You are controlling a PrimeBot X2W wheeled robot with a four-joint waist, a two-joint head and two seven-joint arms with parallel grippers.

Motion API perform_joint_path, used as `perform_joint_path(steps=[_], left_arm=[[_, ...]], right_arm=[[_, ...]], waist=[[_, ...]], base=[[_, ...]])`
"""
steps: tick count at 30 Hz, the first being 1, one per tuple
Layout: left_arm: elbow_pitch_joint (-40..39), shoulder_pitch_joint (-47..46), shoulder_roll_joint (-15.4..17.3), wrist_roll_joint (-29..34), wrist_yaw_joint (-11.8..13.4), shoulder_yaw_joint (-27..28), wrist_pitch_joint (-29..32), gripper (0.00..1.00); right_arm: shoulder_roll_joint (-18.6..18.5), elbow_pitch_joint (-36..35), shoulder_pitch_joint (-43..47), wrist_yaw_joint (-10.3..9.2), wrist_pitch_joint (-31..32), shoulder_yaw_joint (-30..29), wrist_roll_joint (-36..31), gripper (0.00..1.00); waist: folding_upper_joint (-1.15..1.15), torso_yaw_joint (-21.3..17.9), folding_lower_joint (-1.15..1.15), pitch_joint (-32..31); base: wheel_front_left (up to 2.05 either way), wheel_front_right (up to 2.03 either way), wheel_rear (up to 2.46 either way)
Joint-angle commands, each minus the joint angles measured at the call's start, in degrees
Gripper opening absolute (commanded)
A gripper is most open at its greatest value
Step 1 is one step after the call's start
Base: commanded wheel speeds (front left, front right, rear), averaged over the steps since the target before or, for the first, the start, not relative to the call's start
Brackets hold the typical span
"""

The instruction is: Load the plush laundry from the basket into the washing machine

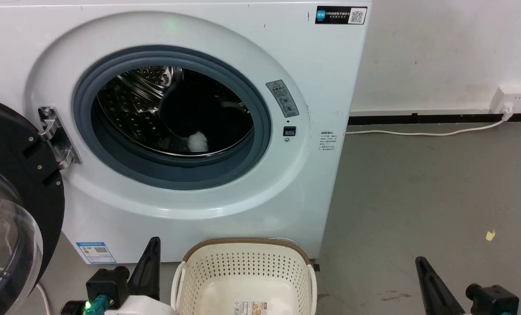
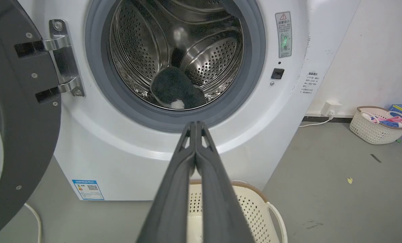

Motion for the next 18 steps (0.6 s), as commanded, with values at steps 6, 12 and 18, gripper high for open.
perform_joint_path(steps=[6,12,18], left_arm=[[-0.7,-0.7,-1.1,2.0,-0.5,1.2,0.9,0.0],[-1.1,-0.8,-1.8,3.4,-0.9,2.0,1.6,0.0],[-1.6,-0.9,-2.7,5.3,-1.4,3.2,2.5,0.0]], right_arm=[[0.1,-0.5,-1.5,-0.02,0.8,-0.1,-1.2,0.0],[0.1,-0.8,-2.0,-0.02,1.4,-0.1,-2.0,0.0],[0.1,-1.1,-2.8,-0.02,2.1,-0.2,-3.1,0.0]], waist=[[0.0,-0.3,0.0,0.3],[0.0,-0.6,0.0,0.5],[0.0,-1.0,0.0,0.9]], base=[[0.0,0.0,0.0],[0.0,0.0,0.0],[0.0,0.0,0.0]])
